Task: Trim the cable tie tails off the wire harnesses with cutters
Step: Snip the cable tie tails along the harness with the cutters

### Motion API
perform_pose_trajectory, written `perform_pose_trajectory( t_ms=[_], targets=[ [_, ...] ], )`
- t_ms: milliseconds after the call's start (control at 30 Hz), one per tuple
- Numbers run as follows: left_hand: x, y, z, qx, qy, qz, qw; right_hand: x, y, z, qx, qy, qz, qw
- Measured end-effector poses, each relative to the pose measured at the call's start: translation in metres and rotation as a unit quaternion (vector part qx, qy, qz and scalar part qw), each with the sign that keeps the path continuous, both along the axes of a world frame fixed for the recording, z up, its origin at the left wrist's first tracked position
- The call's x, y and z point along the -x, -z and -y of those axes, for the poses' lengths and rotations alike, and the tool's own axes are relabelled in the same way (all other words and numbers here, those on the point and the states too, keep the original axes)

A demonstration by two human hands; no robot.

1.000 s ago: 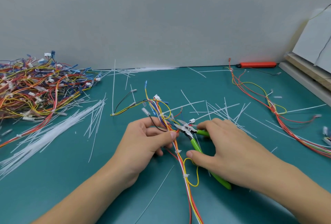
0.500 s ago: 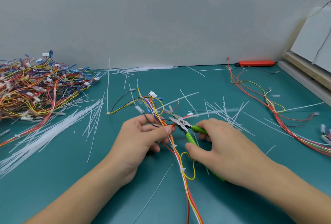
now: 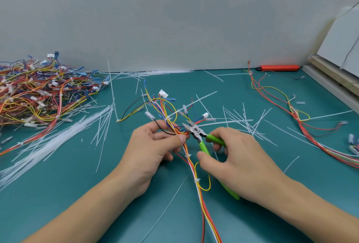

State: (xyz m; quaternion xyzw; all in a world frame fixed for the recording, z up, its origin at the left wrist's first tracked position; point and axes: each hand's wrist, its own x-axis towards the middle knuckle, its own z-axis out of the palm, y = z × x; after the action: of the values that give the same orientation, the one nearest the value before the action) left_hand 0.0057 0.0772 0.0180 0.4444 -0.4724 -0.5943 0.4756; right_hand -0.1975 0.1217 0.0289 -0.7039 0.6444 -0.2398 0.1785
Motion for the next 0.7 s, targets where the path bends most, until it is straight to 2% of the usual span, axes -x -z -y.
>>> perform_pose_trajectory(
  t_ms=[233, 467, 567, 700],
  targets=[
    [0.0022, 0.0010, -0.0014, 0.011, -0.016, 0.007, 1.000, -0.0017, 0.0051, 0.0001, 0.008, -0.002, 0.025, 1.000],
    [0.0023, -0.0007, -0.0019, 0.008, -0.013, 0.003, 1.000, 0.0000, 0.0041, 0.0001, 0.001, -0.047, 0.031, 0.998],
    [0.0029, -0.0013, -0.0027, 0.007, -0.012, 0.002, 1.000, 0.0021, 0.0035, 0.0025, 0.005, -0.034, 0.046, 0.998],
    [0.0019, -0.0026, -0.0031, 0.005, 0.008, -0.002, 1.000, 0.0039, 0.0051, 0.0044, 0.003, -0.007, 0.012, 1.000]
  ],
)
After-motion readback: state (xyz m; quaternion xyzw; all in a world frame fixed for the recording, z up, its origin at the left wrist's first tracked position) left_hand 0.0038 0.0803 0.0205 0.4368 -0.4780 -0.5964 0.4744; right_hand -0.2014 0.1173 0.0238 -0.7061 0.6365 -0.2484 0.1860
